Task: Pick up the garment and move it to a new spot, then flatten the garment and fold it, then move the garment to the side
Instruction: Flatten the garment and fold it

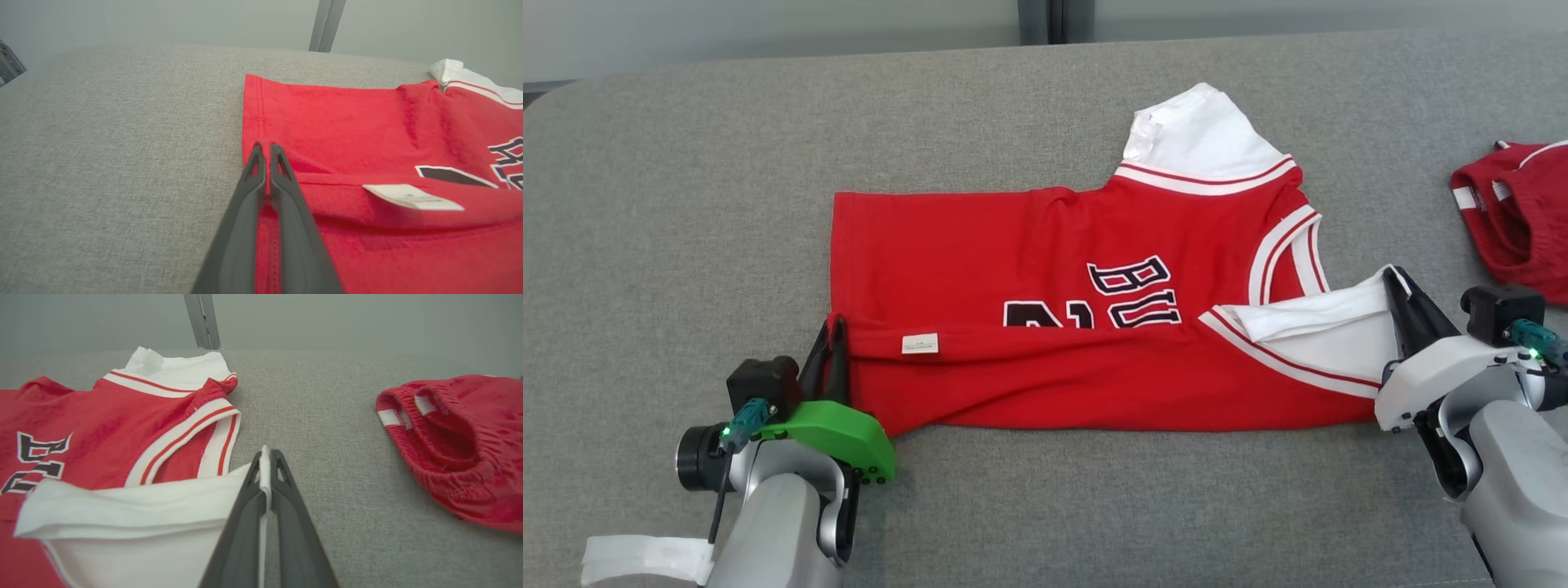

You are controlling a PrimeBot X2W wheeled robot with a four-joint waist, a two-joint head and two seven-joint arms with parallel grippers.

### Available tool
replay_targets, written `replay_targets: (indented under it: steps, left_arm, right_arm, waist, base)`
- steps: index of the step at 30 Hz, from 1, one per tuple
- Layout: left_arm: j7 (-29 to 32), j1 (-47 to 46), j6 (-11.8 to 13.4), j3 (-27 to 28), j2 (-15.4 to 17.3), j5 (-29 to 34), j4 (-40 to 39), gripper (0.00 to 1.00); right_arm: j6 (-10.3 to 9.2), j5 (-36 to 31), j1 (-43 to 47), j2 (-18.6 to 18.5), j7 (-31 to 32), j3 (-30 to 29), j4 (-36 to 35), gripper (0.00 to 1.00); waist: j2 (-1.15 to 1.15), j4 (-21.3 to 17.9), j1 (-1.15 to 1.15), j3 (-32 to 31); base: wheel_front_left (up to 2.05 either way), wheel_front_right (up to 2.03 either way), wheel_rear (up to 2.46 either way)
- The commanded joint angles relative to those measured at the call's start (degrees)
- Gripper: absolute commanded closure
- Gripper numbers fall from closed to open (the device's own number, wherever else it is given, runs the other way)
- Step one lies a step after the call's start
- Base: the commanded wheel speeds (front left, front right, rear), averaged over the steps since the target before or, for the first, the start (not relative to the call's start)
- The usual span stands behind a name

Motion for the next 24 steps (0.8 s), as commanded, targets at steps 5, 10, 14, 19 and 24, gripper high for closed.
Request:
replay_targets:
  steps: [5,10,14,19,24]
  left_arm:
    - [0.0,-3.0,2.1,-0.1,0.4,-1.4,1.5,0.69]
    - [0.0,-3.0,4.2,0.8,0.4,-1.4,0.1,0.00]
    - [0.0,-0.8,4.8,1.5,0.3,-0.6,-2.2,0.00]
    - [0.0,2.1,4.9,1.8,0.3,-0.2,-5.1,0.00]
    - [0.0,5.1,5.0,2.1,0.3,0.0,-6.8,0.00]
  right_arm:
    - [-0.10,-0.4,-2.7,0.2,-0.1,0.0,1.4,0.78]
    - [-0.10,-1.9,-4.0,0.4,-0.1,-3.3,-1.5,0.00]
    - [-0.08,-4.6,-1.1,2.0,-0.1,-7.5,-5.8,0.00]
    - [-0.09,-5.8,3.5,2.6,-0.1,-8.7,-9.1,0.00]
    - [-0.09,-5.6,7.6,3.2,-0.1,-7.6,-9.5,0.00]
  waist:
    - [0.00,0.0,0.00,1.6]
    - [0.00,-0.3,0.00,1.8]
    - [0.00,-0.5,0.00,1.1]
    - [0.00,-0.8,0.00,-0.3]
    - [0.00,-1.2,0.00,-1.4]
  base:
    - [0.00,0.00,0.00]
    - [0.00,0.00,0.00]
    - [0.00,0.00,0.00]
    - [0.00,0.00,0.00]
    - [0.00,0.00,0.00]
